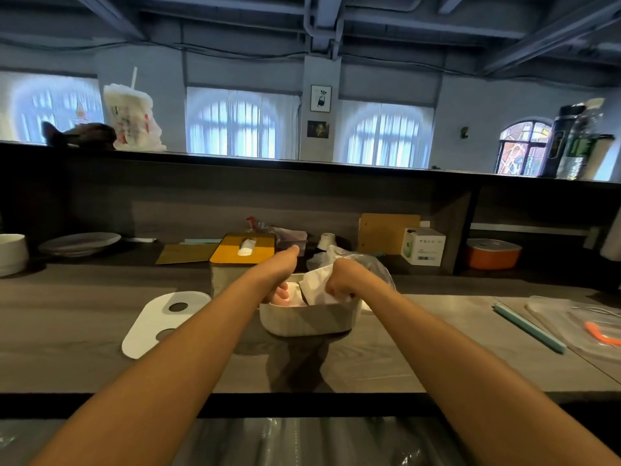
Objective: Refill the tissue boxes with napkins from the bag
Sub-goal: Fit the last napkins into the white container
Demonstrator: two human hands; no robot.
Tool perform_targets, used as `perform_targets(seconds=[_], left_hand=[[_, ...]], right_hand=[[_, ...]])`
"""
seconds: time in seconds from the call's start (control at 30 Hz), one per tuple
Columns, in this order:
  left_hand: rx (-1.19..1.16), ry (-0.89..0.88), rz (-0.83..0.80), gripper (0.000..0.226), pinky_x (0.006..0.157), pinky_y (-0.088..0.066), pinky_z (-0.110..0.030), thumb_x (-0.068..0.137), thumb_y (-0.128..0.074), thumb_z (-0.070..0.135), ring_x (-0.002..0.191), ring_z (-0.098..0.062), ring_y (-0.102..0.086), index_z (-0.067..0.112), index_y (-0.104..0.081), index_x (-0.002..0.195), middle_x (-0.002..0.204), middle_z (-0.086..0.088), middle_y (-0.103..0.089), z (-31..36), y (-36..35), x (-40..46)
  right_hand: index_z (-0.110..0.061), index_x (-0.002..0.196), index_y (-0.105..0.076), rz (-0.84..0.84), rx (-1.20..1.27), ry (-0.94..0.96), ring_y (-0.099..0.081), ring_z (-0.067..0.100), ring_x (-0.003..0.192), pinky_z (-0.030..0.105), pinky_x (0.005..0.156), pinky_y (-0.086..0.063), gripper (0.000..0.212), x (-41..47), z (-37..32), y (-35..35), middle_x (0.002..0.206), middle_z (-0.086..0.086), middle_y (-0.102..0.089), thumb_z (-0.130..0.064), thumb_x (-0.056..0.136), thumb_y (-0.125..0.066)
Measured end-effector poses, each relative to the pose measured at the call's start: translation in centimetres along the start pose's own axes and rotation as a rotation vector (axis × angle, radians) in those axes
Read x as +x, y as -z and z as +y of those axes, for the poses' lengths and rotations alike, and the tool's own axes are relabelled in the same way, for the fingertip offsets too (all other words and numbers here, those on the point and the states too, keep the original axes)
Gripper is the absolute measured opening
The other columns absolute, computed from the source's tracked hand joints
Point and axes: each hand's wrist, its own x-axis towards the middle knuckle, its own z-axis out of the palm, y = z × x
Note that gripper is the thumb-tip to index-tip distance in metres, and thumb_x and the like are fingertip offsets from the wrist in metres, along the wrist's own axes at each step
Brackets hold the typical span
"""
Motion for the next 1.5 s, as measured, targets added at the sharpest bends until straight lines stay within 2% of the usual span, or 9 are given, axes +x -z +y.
perform_targets(seconds=[0.17, 0.33, 0.53, 0.8, 0.97, 1.1, 1.23, 1.37, 1.5], left_hand=[[-0.013, -0.005, 0.005, 0.069, 0.099, -0.048, -0.043, 0.103, -0.028, 0.058, 0.130, -0.038, -0.048, 0.009, -0.030, 0.152, 0.150, -0.023, -0.040, -0.2, -0.1, 0.3], [-0.007, -0.003, 0.016, 0.074, 0.105, -0.046, -0.045, 0.102, -0.023, 0.061, 0.130, -0.039, -0.049, 0.007, -0.031, 0.152, 0.148, -0.024, -0.042, -0.2, 0.1, 0.3], [0.019, -0.019, 0.047, 0.072, 0.109, -0.042, -0.045, 0.102, -0.019, 0.062, 0.133, -0.036, -0.047, 0.013, -0.029, 0.154, 0.152, -0.019, -0.040, 0.0, -0.6, -1.1], [0.091, -0.692, 0.265, 0.047, 0.073, -0.039, -0.025, 0.107, -0.023, 0.044, 0.082, -0.001, -0.049, 0.015, -0.060, 0.114, 0.103, 0.003, -0.058, 1.4, -6.1, -3.1], [-0.073, -0.798, 0.124, 0.036, 0.082, -0.046, -0.022, 0.108, -0.028, 0.040, 0.089, 0.001, -0.053, 0.020, -0.057, 0.117, 0.094, 0.013, -0.055, 1.7, -12.2, -3.1], [-0.013, -0.829, 0.065, 0.037, 0.090, -0.051, -0.032, 0.108, -0.026, 0.040, 0.086, -0.001, -0.056, 0.021, -0.056, 0.117, 0.089, 0.012, -0.056, 1.3, -17.0, -1.7], [0.223, -0.867, 0.050, 0.037, 0.094, -0.043, -0.031, 0.108, -0.027, 0.038, 0.106, -0.013, -0.056, 0.019, -0.058, 0.117, 0.114, -0.001, -0.062, 0.6, -20.3, 0.7], [0.706, -0.872, 0.265, 0.052, 0.123, -0.013, -0.039, 0.106, -0.027, 0.043, 0.148, -0.022, -0.023, 0.015, -0.043, 0.147, 0.157, -0.007, -0.036, 0.2, -22.2, 3.8], [0.896, -0.651, 0.333, 0.059, 0.118, -0.019, -0.048, 0.103, -0.029, 0.050, 0.147, -0.033, -0.022, 0.019, -0.033, 0.153, 0.161, -0.014, -0.024, 1.3, -22.8, 5.6]], right_hand=[[-0.009, 0.123, -0.059, 0.346, 0.258, 0.143, -0.060, 0.020, 0.093, 0.030, 0.080, -0.053, 0.030, -0.2, -0.3, 0.9, 0.115, 0.009, -0.064, -0.026, 0.099, -0.055], [-0.016, 0.150, -0.033, -0.161, 0.436, 0.059, -0.056, 0.032, 0.121, 0.040, 0.098, -0.046, 0.062, -1.3, -1.3, -0.2, 0.144, 0.016, -0.047, -0.055, 0.103, -0.021], [-0.015, 0.155, -0.022, -0.208, 0.435, 0.060, -0.045, 0.035, 0.134, 0.040, 0.108, -0.037, 0.066, -1.9, -0.9, -0.4, 0.154, 0.016, -0.036, -0.056, 0.103, -0.015], [-0.010, 0.101, -0.067, 0.596, 0.996, 0.158, -0.063, 0.024, 0.091, 0.045, 0.088, -0.052, 0.046, 0.1, 6.0, -0.2, 0.096, 0.010, -0.068, -0.038, 0.106, -0.031], [-0.029, 0.134, -0.056, 0.022, 0.898, 0.197, -0.048, 0.021, 0.127, 0.044, 0.111, -0.035, 0.061, 4.3, 13.3, -4.2, 0.139, 0.002, -0.054, -0.069, 0.094, -0.031], [-0.009, 0.131, -0.052, 0.089, 0.849, 0.067, -0.056, 0.027, 0.114, 0.036, 0.101, -0.040, 0.042, 4.9, 16.3, -4.9, 0.126, 0.014, -0.058, -0.040, 0.104, -0.039], [-0.017, 0.119, -0.055, 0.138, 0.483, 0.062, -0.058, 0.022, 0.095, 0.035, 0.091, -0.046, 0.033, 3.6, 20.6, -2.5, 0.117, 0.013, -0.062, -0.042, 0.103, -0.041], [-0.009, 0.127, -0.058, 0.245, 0.453, -0.075, -0.055, 0.030, 0.116, 0.041, 0.100, -0.037, 0.072, 3.1, 23.4, -1.5, 0.132, 0.017, -0.057, -0.061, 0.101, -0.016], [-0.010, 0.102, -0.070, 0.367, 0.427, 0.019, -0.063, 0.027, 0.100, 0.041, 0.092, -0.046, 0.074, 4.1, 24.2, -1.2, 0.109, 0.012, -0.068, -0.063, 0.099, -0.018]])
